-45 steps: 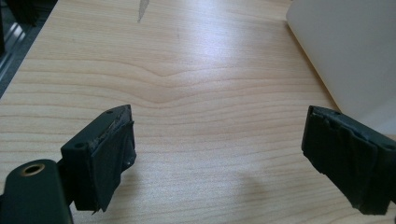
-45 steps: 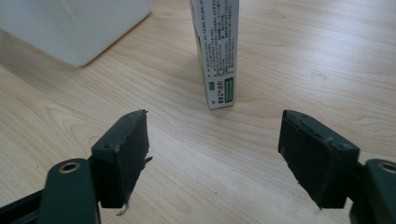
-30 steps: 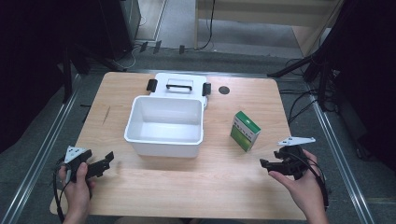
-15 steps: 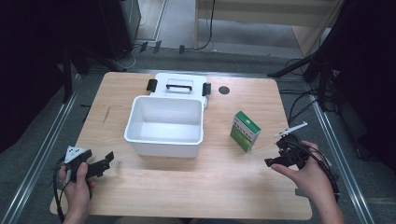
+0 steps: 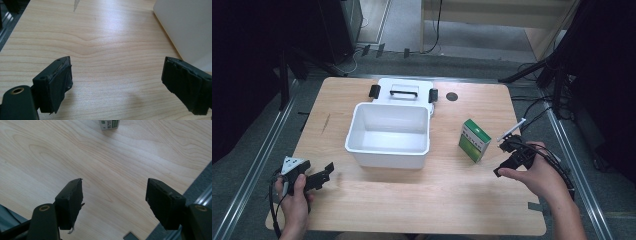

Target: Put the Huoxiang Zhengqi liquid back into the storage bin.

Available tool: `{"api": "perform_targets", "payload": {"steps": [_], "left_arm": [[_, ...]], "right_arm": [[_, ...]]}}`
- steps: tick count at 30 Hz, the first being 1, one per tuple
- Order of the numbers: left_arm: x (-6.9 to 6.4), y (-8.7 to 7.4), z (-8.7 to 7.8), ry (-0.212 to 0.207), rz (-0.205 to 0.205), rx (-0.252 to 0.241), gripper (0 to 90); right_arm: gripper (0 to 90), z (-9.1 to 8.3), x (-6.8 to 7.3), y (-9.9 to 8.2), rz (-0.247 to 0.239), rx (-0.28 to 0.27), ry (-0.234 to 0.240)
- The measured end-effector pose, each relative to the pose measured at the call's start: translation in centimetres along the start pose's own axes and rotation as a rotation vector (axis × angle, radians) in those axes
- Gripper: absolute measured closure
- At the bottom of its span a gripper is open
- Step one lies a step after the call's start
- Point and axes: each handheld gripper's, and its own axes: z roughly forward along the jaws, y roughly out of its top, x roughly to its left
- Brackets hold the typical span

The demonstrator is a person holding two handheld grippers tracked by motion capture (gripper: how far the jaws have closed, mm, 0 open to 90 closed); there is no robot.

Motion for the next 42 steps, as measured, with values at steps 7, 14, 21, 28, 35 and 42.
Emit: {"api": "perform_targets", "payload": {"steps": [7, 14, 21, 28, 35, 42], "left_arm": [[0.0, 0.0, 0.0, 0.0, -0.001, 0.001, 10.4], [0.0, 0.0, 0.0, -0.002, 0.0, 0.001, 10.4], [0.0, 0.0, 0.0, -0.001, 0.0, 0.0, 10.4], [0.0, 0.0, 0.0, -0.001, 0.0, 0.0, 10.4], [0.0, 0.0, 0.0, -0.002, 0.0, 0.001, 10.5], [0.0, 0.0, 0.0, -0.002, 0.0, 0.001, 10.5]], "right_arm": [[26.3, -0.3, 0.3, 1.8, -0.024, 0.029, -0.039], [26.8, -0.3, 0.5, 3.2, -0.047, 0.061, -0.037], [26.1, -1.0, 1.3, 4.4, -0.055, 0.044, -0.013], [26.4, -1.6, 1.7, 5.7, -0.068, 0.03, -0.034], [28.0, -1.8, 2.2, 7.3, -0.111, 0.027, -0.067], [27.8, -1.7, 2.4, 8.7, -0.133, -0.002, -0.089]]}}
